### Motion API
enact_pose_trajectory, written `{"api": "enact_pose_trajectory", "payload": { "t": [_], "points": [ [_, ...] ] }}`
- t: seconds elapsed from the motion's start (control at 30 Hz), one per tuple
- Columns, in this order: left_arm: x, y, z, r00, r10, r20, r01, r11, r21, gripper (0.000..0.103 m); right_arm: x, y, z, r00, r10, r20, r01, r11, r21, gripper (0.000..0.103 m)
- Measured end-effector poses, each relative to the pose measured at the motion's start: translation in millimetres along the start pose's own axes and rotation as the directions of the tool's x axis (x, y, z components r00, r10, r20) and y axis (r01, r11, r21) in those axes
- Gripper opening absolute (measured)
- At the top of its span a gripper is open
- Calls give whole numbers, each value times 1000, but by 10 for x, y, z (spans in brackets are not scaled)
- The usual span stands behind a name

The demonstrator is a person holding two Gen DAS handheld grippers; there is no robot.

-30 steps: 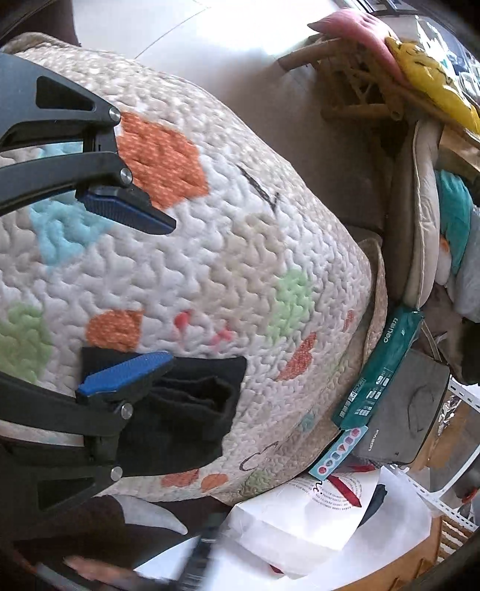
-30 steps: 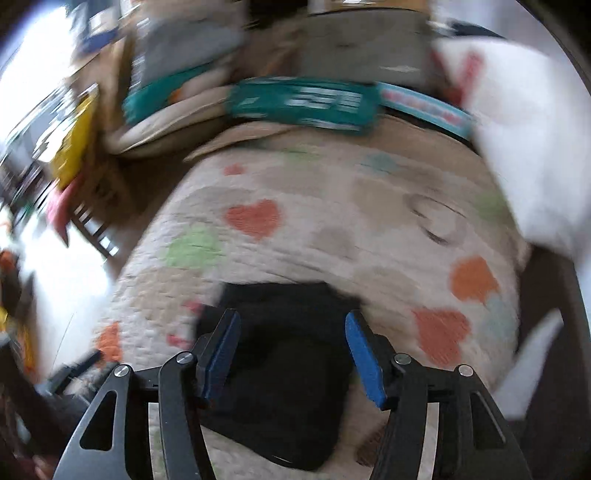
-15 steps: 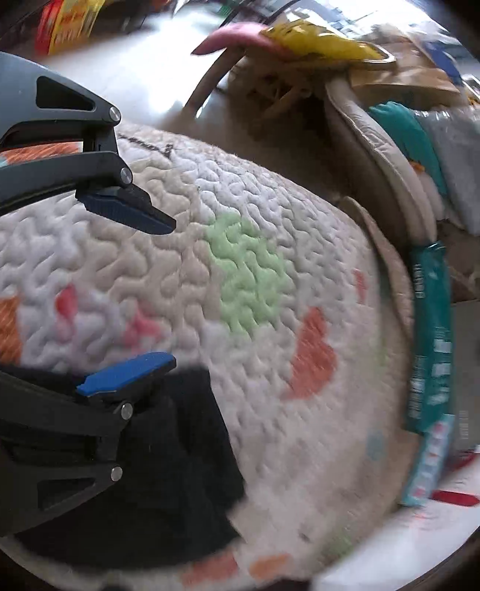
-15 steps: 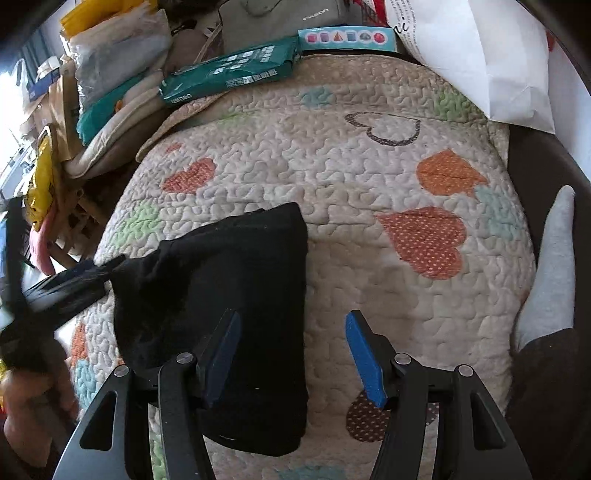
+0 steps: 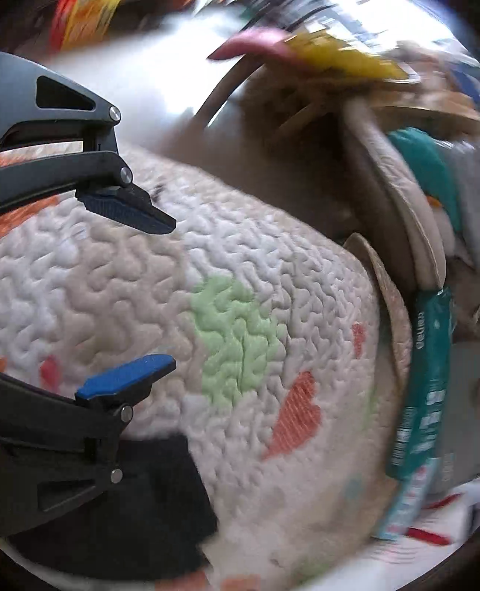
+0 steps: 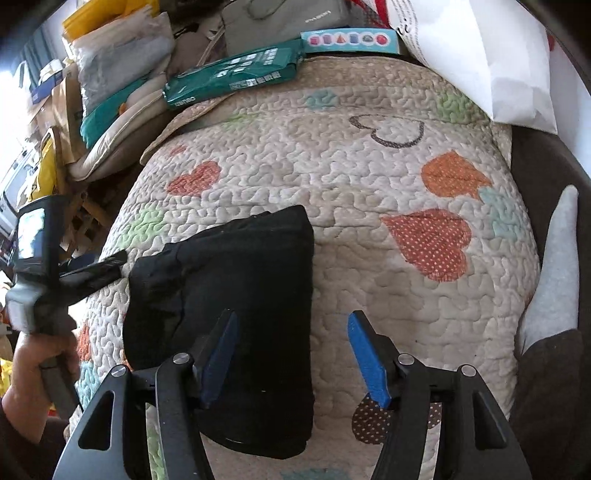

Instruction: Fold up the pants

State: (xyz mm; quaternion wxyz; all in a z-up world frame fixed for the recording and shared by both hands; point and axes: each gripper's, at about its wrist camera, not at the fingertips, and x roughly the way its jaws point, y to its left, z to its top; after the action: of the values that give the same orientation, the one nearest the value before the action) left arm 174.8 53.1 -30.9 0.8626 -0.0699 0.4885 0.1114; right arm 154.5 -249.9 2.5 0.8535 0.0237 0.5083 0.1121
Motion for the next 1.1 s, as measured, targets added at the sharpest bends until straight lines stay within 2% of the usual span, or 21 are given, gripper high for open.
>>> {"api": "enact_pose_trajectory", "payload": {
  "t": [0.2, 0.4, 0.57, 0.77, 0.87, 0.97, 1.1],
  "points": [
    [-410, -20, -435, 990, -142, 15, 142, 990, 8, 68, 29, 3, -26, 1000, -1, -3, 1, 1000, 15, 68],
    [-524, -314, -699, 977, -212, -18, 213, 975, 69, 68, 79, -27, -57, 1000, -16, -11, 16, 999, 39, 70],
    [-492, -514, -724, 965, -259, -35, 261, 960, 99, 68, 115, -75, -38, 1000, 12, -3, -12, 998, 67, 72],
    [-314, -583, -650, 919, -384, -84, 387, 922, 15, 70, 226, -81, 28, 999, 41, -3, -41, 997, 58, 77],
    [-263, -561, -605, 885, -460, -69, 459, 888, -30, 72, 318, -68, 76, 998, 55, -20, -54, 998, 38, 80],
    [-173, -562, -583, 873, -484, -60, 482, 875, -46, 76, 432, -64, 108, 997, 69, -45, -68, 997, 29, 84],
    [47, -615, -624, 850, -516, -102, 512, 856, -67, 80, 603, -92, 142, 990, 122, -74, -118, 991, 62, 88]
  ]
}}
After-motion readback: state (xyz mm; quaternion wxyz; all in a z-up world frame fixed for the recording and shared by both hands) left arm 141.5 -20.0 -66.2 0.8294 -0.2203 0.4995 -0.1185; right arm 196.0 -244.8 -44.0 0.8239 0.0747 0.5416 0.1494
